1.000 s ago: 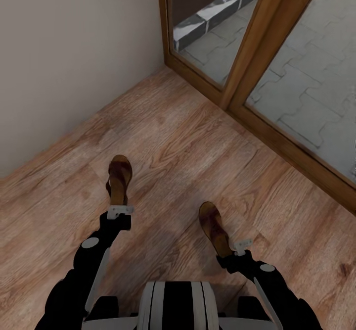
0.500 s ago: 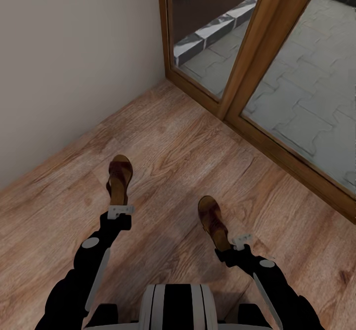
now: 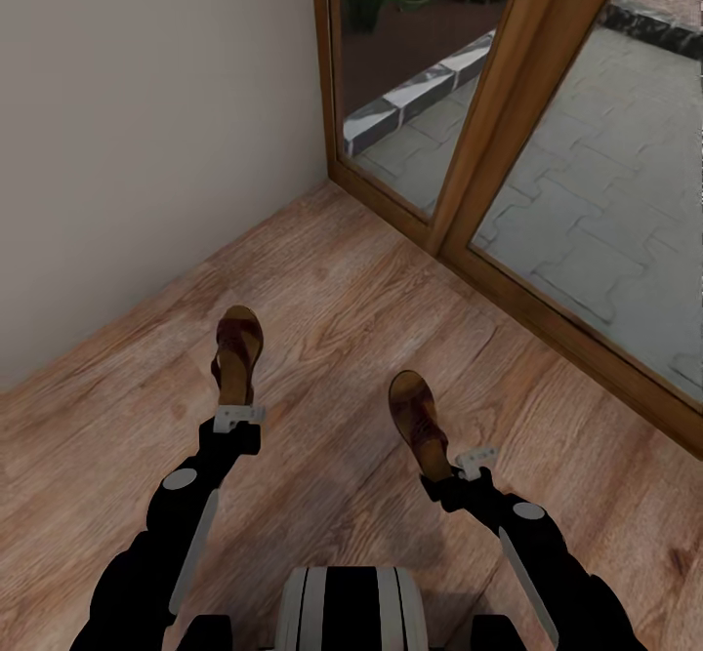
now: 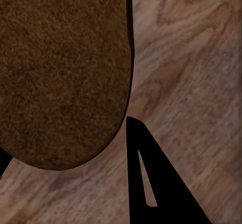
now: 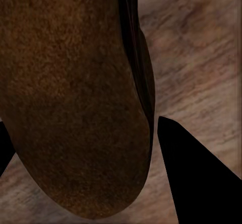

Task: Pick up the two gym shoes and the two sandals from the corridor floor and place them onto the hallstand (shoe rack) in the corridor, making sure they are on the rack and not on the floor. Arrange them so the two gym shoes are next to each other and the two sandals are next to each other.

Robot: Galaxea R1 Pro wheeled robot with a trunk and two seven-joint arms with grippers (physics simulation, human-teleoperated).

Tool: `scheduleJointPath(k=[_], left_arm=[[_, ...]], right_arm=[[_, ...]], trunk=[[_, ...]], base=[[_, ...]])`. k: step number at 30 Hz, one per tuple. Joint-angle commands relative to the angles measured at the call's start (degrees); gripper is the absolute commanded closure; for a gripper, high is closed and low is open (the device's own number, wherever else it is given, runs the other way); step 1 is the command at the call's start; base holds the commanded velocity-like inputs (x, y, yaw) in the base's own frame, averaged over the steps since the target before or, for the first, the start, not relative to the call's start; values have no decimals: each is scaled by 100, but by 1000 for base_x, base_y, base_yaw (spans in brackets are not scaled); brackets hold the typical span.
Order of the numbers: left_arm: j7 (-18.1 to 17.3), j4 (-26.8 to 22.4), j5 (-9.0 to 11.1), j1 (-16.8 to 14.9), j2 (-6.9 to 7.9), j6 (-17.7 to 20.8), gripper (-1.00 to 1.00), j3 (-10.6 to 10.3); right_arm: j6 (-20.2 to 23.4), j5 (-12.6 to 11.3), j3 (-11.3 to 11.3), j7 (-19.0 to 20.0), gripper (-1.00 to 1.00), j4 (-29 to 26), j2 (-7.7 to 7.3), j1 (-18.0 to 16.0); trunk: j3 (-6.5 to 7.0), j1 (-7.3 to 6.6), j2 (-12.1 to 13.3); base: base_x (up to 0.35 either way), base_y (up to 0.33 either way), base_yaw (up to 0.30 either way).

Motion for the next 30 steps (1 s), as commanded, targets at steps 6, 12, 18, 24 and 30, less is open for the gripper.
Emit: scheduleJointPath(k=[6,12,18,24,30], left_arm=[[1,-5,-32,-1,-3,179,100,-11],[-7,-5,-32,2,-101,281,100,-12],[-8,2,-32,4,-124,295,100,-6],[-8,3,-32,7,-125,296,100,-3],[-8,0,-32,7,-124,296,100,-3]], right_arm=[[41,-10,27,1,100,-13,3,-1],[45,-11,25,1,100,-22,5,-1],[46,-12,20,1,100,-24,5,-1],[46,-10,22,1,100,-23,5,0],[46,-10,22,1,100,-24,3,0]], trunk=[[130,-16,7],[263,-32,15],[396,-47,23],[529,-62,31],[565,-65,32]], base=[[0,0,0],[0,0,0],[0,0,0],[0,0,0],[0,0,-64]])
